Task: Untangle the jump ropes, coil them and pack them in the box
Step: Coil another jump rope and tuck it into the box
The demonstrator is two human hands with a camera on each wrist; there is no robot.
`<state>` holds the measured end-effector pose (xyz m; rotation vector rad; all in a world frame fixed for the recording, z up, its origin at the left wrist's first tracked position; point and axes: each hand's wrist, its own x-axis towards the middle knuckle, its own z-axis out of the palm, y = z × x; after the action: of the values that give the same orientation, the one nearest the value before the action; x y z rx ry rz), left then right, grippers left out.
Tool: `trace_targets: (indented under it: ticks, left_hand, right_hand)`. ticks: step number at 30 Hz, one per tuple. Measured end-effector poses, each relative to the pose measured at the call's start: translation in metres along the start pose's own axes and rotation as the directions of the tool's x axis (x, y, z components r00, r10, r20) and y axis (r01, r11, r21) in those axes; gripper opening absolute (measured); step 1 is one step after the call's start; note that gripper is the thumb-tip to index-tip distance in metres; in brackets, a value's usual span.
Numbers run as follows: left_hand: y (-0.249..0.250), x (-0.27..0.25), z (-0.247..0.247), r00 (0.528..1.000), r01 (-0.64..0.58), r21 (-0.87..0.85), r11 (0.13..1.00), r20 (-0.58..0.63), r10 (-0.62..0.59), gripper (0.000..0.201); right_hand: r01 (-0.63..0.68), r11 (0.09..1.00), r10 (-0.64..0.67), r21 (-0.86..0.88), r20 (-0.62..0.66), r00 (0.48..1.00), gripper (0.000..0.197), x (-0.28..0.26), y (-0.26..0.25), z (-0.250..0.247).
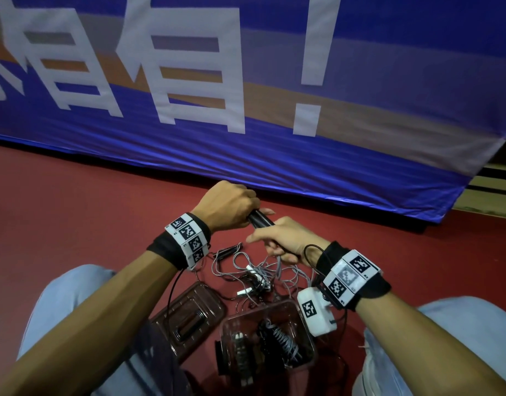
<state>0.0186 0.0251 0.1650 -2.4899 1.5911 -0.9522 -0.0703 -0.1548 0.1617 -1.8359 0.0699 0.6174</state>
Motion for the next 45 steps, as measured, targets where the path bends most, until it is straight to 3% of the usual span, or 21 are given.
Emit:
trace_targets:
  ticks: [3, 5, 7, 9, 11, 12, 14, 16, 18, 19, 20, 22, 24, 26, 30, 32, 35, 38, 40, 42, 45]
  left_hand:
    - [-0.003, 0.0, 0.0, 1.0, 0.016, 0.016, 1.0, 0.001, -0.016, 0.048]
    - [-0.006, -0.001, -0.001, 0.998, 0.06, 0.021, 0.998, 0.02, -0.06, 0.051]
    - [-0.009, -0.001, -0.005, 0.99, 0.138, 0.016, 0.99, 0.035, -0.139, 0.053]
    - [-0.011, -0.001, -0.011, 0.966, 0.251, 0.009, 0.968, 0.056, -0.251, 0.054]
    - [-0.014, 0.001, -0.016, 0.896, 0.418, 0.072, 0.906, 0.133, -0.424, 0.053]
    - [-0.014, 0.001, -0.016, 0.828, 0.509, 0.127, 0.852, 0.199, -0.524, 0.048]
    - [-0.01, -0.001, -0.013, 0.67, 0.636, 0.226, 0.738, 0.312, -0.674, 0.029]
    - [0.0, -0.005, -0.005, 0.555, 0.676, 0.296, 0.674, 0.397, -0.731, 0.013]
    - [0.005, -0.011, 0.007, 0.494, 0.665, 0.346, 0.662, 0.462, -0.737, 0.016]
    - [0.005, -0.015, 0.012, 0.475, 0.659, 0.361, 0.66, 0.481, -0.737, 0.018]
    - [0.004, -0.018, 0.015, 0.458, 0.655, 0.371, 0.658, 0.497, -0.737, 0.02]
    - [0.005, -0.022, 0.021, 0.441, 0.644, 0.366, 0.672, 0.54, -0.717, 0.024]
    - [0.016, -0.023, 0.028, 0.456, 0.625, 0.312, 0.715, 0.597, -0.66, 0.024]
    - [0.03, -0.022, 0.036, 0.513, 0.576, 0.235, 0.783, 0.642, -0.57, 0.022]
    - [0.042, -0.018, 0.045, 0.692, 0.316, 0.112, 0.942, 0.653, -0.31, 0.021]
    - [0.044, -0.015, 0.042, 0.747, 0.243, 0.064, 0.968, 0.624, -0.229, 0.026]
    - [0.046, -0.006, 0.034, 0.856, 0.244, -0.046, 0.969, 0.48, -0.193, 0.027]
    - [0.051, 0.002, 0.021, 0.964, 0.207, -0.198, 0.958, 0.21, -0.165, 0.014]
    - [0.052, 0.01, 0.009, 0.986, 0.163, -0.246, 0.955, -0.004, -0.17, 0.017]
    - [0.049, 0.021, -0.008, 0.966, 0.132, -0.192, 0.972, -0.193, -0.17, 0.023]
    - [0.036, 0.032, -0.036, 0.924, 0.186, -0.068, 0.98, -0.327, -0.198, 0.03]
  right_hand:
    - [0.033, 0.999, -0.034, 0.019, 0.03, 0.999, 0.049, 0.001, -0.001, 0.001]
    - [0.077, 0.984, -0.098, 0.16, 0.128, 0.987, 0.051, 0.002, 0.001, 0.0]
    - [0.069, 0.886, -0.213, 0.458, 0.271, 0.939, 0.061, 0.005, 0.007, -0.002]
    - [0.016, 0.714, -0.319, 0.7, 0.306, 0.897, 0.079, 0.009, 0.012, -0.001]
    - [0.005, 0.535, -0.384, 0.845, 0.238, 0.892, 0.093, 0.016, 0.018, 0.009]
    - [0.017, 0.469, -0.381, 0.883, 0.185, 0.906, 0.098, 0.02, 0.02, 0.016]
    - [0.042, 0.463, -0.339, 0.886, 0.133, 0.931, 0.102, 0.025, 0.024, 0.035]
    - [0.089, 0.66, -0.279, 0.746, 0.133, 0.951, 0.083, 0.023, 0.022, 0.052]
    - [0.251, 0.911, -0.286, 0.326, 0.063, 0.956, 0.047, 0.018, 0.021, 0.065]
    - [0.318, 0.946, -0.32, 0.067, 0.015, 0.947, 0.036, 0.016, 0.022, 0.068]
    - [0.367, 0.916, -0.378, -0.159, -0.042, 0.925, 0.037, 0.016, 0.022, 0.068]
    - [0.388, 0.84, -0.464, -0.379, -0.131, 0.876, 0.046, 0.014, 0.02, 0.063]
    - [0.403, 0.846, -0.486, -0.35, -0.192, 0.853, 0.046, 0.016, 0.018, 0.049]
    - [0.394, 0.85, -0.478, -0.351, -0.199, 0.855, 0.046, 0.012, 0.008, 0.031]
    - [0.335, 0.586, -0.555, -0.738, -0.065, 0.829, 0.054, -0.001, -0.001, -0.022]
    - [0.272, 0.532, -0.536, -0.802, -0.071, 0.841, 0.053, -0.009, 0.001, -0.059]
    - [0.279, 0.602, -0.537, -0.748, -0.121, 0.835, 0.048, -0.02, 0.004, -0.092]
    - [0.371, 0.664, -0.603, -0.65, -0.171, 0.779, 0.045, -0.02, 0.006, -0.099]
    - [0.433, 0.703, -0.629, -0.564, -0.21, 0.749, 0.044, -0.017, 0.002, -0.096]
    - [0.473, 0.722, -0.647, -0.505, -0.251, 0.72, 0.05, -0.015, -0.002, -0.088]
    - [0.488, 0.799, -0.595, -0.35, -0.345, 0.726, 0.041, -0.003, 0.012, -0.068]
